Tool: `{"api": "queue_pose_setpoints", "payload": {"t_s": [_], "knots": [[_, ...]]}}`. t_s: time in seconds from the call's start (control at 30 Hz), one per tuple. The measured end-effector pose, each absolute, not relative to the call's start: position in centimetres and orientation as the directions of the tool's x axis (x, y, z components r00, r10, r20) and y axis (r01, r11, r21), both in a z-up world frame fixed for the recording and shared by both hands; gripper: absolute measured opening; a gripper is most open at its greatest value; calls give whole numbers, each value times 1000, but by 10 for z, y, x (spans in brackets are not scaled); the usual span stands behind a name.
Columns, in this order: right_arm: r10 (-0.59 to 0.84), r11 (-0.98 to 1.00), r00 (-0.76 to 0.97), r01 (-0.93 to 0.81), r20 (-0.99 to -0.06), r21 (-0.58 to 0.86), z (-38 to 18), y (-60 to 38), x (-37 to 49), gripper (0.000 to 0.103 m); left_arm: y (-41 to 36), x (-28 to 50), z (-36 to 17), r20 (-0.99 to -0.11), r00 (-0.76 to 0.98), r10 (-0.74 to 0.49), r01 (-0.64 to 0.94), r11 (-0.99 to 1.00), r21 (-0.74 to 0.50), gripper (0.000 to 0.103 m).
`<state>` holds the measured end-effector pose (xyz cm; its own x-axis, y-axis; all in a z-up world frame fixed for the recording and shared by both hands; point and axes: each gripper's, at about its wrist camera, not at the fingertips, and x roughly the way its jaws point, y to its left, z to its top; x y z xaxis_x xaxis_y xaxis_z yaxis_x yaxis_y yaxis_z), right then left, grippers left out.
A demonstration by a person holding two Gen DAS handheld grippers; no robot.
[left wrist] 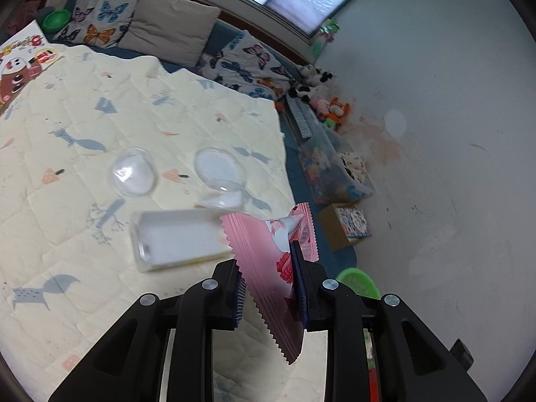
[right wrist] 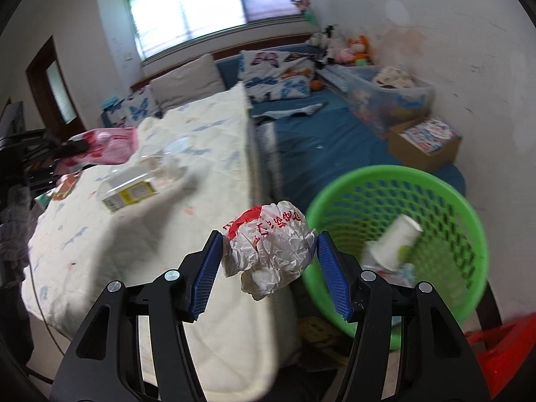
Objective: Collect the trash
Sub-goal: 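Carry the tissue into the basket and release it with the right gripper, then lower the pink wrapper into the basket and open the left gripper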
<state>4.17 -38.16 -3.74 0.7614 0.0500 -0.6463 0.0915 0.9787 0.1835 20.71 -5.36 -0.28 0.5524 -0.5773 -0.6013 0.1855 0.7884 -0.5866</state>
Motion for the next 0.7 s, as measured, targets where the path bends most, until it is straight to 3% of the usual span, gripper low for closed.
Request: {"api": "queue_pose_setpoints", "payload": {"t_s": [0.7], "knots": [[-136,931,695,333,-706,147,-74,-489,9,62,-214,166,-10,-656,375,-655,419,751,-510,24]]}}
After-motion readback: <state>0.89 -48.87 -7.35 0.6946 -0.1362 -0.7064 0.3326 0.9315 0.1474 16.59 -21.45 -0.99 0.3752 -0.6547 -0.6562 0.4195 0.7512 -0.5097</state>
